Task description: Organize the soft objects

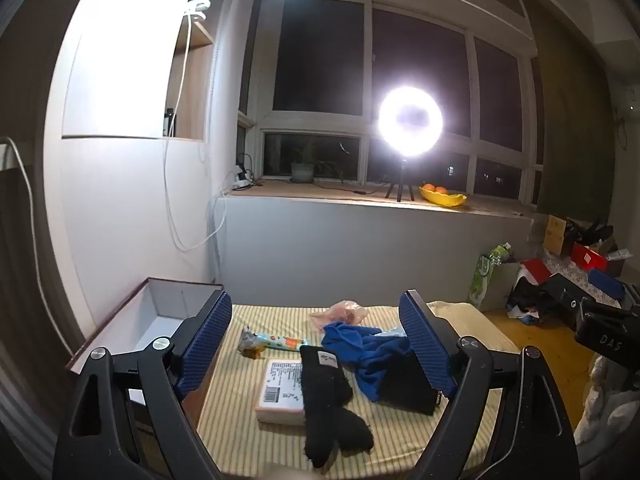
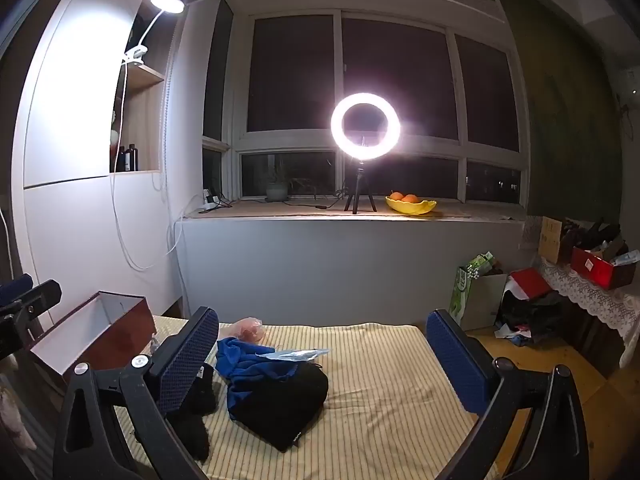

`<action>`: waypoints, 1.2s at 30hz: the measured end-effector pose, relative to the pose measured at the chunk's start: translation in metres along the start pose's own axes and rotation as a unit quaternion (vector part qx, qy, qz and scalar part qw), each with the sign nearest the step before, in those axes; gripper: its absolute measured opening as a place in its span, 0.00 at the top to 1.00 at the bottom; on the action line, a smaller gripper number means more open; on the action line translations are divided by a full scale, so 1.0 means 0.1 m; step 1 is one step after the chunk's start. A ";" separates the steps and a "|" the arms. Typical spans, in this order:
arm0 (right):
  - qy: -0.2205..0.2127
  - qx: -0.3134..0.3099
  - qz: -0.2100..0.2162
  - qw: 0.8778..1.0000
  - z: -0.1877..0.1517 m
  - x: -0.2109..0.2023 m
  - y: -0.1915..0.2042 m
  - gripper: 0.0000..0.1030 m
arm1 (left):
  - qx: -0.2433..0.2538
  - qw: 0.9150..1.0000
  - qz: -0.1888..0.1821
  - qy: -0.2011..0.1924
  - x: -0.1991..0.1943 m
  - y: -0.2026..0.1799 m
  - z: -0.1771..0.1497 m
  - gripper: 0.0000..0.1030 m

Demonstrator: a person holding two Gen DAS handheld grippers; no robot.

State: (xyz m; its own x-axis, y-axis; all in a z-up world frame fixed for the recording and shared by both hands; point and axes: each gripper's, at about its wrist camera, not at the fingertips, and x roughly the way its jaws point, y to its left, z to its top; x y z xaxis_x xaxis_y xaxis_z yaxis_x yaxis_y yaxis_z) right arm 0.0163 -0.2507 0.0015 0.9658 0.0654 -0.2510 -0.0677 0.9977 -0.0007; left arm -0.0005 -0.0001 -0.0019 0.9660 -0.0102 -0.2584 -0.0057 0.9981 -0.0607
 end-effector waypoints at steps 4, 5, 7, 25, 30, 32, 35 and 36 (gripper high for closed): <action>0.004 -0.001 -0.001 1.000 -0.01 0.00 0.00 0.00 | -0.013 1.000 0.003 0.002 0.02 0.08 -0.04 0.17; 0.004 -0.002 -0.001 1.000 -0.01 0.00 0.00 0.00 | -0.014 1.000 0.003 0.006 0.05 0.09 -0.07 0.17; 0.005 -0.001 -0.001 1.000 -0.01 0.02 -0.01 0.00 | -0.011 1.000 0.007 0.003 0.04 0.09 -0.12 0.17; 0.009 -0.001 0.000 1.000 -0.07 0.05 -0.02 0.00 | -0.005 1.000 0.015 0.011 0.04 0.04 -0.09 0.17; 0.010 -0.001 0.001 1.000 -0.08 0.04 -0.01 0.00 | -0.005 1.000 0.016 0.012 0.05 0.03 -0.09 0.17; 0.012 0.000 0.001 1.000 -0.07 0.05 -0.01 0.00 | -0.005 1.000 0.015 0.012 0.05 0.03 -0.09 0.17; 0.014 0.001 0.000 1.000 -0.09 0.06 0.00 0.00 | -0.006 1.000 0.015 0.012 0.05 0.02 -0.10 0.17; 0.014 0.002 0.000 1.000 -0.09 0.06 -0.01 0.00 | -0.006 1.000 0.015 0.012 0.05 0.03 -0.09 0.17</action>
State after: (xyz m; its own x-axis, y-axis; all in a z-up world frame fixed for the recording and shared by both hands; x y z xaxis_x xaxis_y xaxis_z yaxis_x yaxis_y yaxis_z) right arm 0.0200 -0.2515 -0.0084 0.9582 0.0653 -0.2785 -0.0673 0.9977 0.0024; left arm 0.0019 0.0023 -0.0121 0.9587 0.0186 -0.2839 -0.0382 0.9972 -0.0637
